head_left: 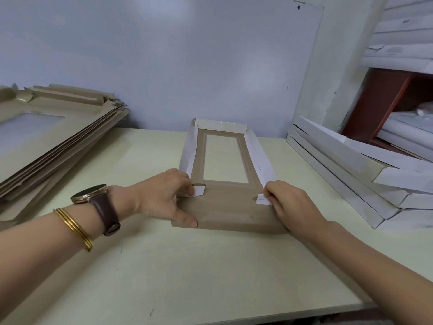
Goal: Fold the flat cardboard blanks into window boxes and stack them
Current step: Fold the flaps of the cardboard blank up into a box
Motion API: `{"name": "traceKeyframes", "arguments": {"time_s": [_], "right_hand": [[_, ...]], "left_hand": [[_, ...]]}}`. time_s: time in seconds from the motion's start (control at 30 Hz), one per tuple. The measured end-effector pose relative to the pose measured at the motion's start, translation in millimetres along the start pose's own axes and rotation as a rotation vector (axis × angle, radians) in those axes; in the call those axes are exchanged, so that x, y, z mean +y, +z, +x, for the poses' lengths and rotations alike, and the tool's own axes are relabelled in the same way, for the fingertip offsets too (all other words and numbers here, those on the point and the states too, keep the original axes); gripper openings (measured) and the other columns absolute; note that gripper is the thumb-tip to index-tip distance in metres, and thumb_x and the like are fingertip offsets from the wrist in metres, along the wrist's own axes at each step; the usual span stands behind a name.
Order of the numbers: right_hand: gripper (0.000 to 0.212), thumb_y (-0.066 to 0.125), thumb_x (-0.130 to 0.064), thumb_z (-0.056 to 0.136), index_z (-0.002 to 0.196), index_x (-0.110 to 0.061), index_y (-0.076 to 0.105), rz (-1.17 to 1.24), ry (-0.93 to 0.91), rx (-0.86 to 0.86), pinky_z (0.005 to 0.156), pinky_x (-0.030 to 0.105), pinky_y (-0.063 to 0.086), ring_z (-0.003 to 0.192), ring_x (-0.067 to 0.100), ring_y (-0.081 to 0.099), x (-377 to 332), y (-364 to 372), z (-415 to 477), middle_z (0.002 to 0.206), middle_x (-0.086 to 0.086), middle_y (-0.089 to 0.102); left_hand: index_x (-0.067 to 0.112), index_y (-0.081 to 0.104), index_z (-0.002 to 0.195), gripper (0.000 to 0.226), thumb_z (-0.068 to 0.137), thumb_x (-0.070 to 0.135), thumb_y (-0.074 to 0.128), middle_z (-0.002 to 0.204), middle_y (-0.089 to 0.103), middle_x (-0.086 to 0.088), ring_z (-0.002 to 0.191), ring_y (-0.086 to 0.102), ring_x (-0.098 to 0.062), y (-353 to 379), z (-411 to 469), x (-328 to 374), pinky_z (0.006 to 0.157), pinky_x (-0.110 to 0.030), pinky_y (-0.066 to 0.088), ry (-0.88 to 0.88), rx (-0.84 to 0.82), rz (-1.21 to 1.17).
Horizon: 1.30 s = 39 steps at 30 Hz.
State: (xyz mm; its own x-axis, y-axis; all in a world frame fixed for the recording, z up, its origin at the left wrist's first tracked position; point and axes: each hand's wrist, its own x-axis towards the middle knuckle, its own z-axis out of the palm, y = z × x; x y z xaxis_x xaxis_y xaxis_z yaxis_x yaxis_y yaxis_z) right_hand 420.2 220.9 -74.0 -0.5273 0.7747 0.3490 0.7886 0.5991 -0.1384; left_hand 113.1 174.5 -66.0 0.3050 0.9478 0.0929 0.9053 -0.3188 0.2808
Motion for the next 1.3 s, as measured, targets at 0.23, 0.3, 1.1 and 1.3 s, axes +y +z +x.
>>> {"name": "traceKeyframes", "arguments": {"time_s": [0.23,0.3,1.1,1.3], "right_hand": [[0.020,0.048,-0.029,0.098,0.090,-0.013,0.056,0.020,-0.100,-0.105,0.075,0.035,0.046,0.083,0.020,0.057,4,-10,-3,0.088,-0.002,0.061],[0.031,0.047,-0.047,0.094,0.097,-0.018,0.057,-0.013,-0.122,-0.139,0.076,0.031,0.045,0.087,0.015,0.055,6,-13,-7,0.095,-0.007,0.062],[0.021,0.043,-0.011,0.086,0.102,-0.015,0.057,-0.037,-0.106,-0.303,0.077,0.034,0.044,0.088,0.018,0.053,14,-14,-1,0.095,-0.003,0.059],[0.015,0.042,-0.011,0.096,0.096,-0.026,0.041,0.175,-0.005,-0.222,0.055,0.029,0.032,0.057,0.011,0.041,21,-13,12,0.063,-0.003,0.048]], "left_hand": [[0.023,0.057,0.112,0.080,0.051,0.068,0.080,0.102,0.050,0.013,0.097,0.038,-0.006,-1,-3,3,0.079,-0.018,0.036,0.013,-0.027,0.055],[0.022,0.056,0.115,0.079,0.053,0.066,0.080,0.103,0.048,0.015,0.099,0.037,-0.006,-1,-5,5,0.080,-0.017,0.035,0.011,-0.036,0.052],[0.012,0.054,0.086,0.016,0.095,0.016,0.043,0.090,0.054,-0.003,0.097,0.046,-0.019,-5,-9,14,0.085,-0.029,0.036,0.010,-0.017,0.141],[0.012,0.041,0.096,0.004,0.096,0.014,0.045,0.080,0.052,-0.002,0.073,0.046,-0.019,-8,-6,12,0.059,-0.025,0.033,-0.090,0.064,-0.087]]}}
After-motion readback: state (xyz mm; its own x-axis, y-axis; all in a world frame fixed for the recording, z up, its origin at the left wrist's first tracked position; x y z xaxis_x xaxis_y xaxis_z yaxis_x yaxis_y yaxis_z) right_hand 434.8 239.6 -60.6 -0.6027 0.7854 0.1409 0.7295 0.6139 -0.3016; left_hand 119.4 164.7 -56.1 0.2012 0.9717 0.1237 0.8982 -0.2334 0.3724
